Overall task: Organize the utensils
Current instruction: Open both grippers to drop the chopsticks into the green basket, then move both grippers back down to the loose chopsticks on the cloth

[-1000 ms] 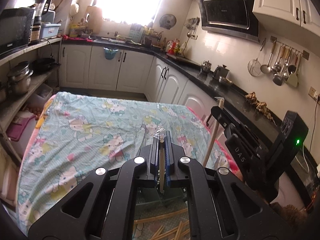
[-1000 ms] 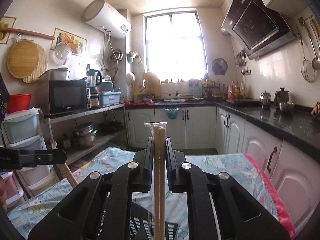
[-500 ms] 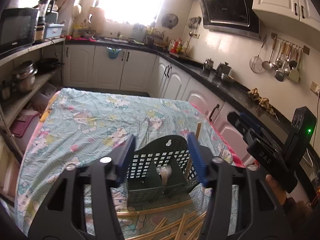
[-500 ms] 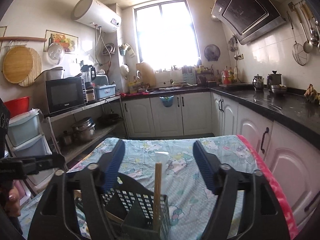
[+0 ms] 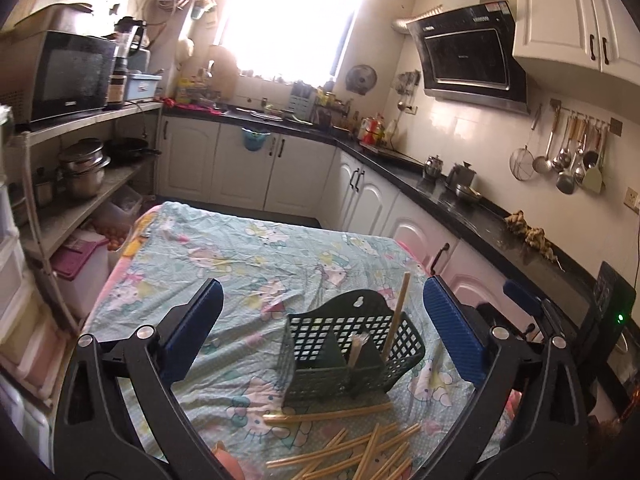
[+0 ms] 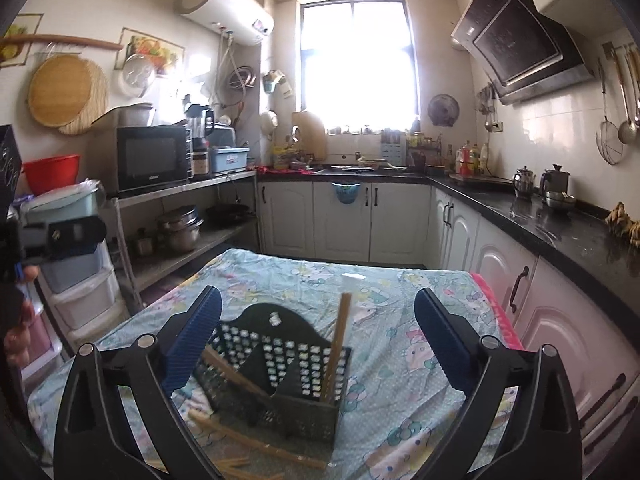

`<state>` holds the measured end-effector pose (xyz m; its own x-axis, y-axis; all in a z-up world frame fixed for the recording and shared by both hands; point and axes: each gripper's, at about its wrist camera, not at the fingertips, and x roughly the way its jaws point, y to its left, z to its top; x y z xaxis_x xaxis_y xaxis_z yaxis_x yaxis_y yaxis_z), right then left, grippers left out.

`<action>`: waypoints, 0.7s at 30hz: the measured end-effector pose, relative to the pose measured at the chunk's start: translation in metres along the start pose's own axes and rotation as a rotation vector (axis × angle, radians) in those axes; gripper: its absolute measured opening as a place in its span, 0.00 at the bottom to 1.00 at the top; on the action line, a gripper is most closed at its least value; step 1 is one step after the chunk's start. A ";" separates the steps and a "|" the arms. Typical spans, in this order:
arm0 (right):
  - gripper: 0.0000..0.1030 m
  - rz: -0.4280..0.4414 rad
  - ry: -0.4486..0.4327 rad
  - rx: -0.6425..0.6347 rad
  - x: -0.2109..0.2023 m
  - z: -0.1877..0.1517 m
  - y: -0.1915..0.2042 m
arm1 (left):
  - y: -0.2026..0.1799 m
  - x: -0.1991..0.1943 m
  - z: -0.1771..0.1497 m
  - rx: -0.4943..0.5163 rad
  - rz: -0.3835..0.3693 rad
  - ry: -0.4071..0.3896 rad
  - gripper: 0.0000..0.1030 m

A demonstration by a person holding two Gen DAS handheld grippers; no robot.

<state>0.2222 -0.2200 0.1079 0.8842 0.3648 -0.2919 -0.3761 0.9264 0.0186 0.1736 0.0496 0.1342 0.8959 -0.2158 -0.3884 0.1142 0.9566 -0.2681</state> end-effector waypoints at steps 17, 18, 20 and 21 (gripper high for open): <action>0.92 0.043 0.105 -0.022 -0.038 -0.034 0.020 | 0.017 -0.031 -0.044 -0.016 0.027 0.049 0.90; 0.92 0.042 0.114 -0.025 -0.039 -0.037 0.020 | 0.017 -0.029 -0.049 -0.018 0.024 0.062 0.90; 0.92 0.037 0.134 -0.030 -0.041 -0.042 0.020 | 0.017 -0.027 -0.057 -0.020 0.018 0.085 0.90; 0.92 0.037 0.141 -0.027 -0.042 -0.045 0.020 | 0.017 -0.026 -0.061 -0.019 0.016 0.094 0.90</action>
<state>0.1648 -0.2215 0.0775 0.8223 0.3805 -0.4230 -0.4171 0.9088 0.0068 0.1262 0.0591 0.0859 0.8532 -0.2188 -0.4735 0.0911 0.9564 -0.2776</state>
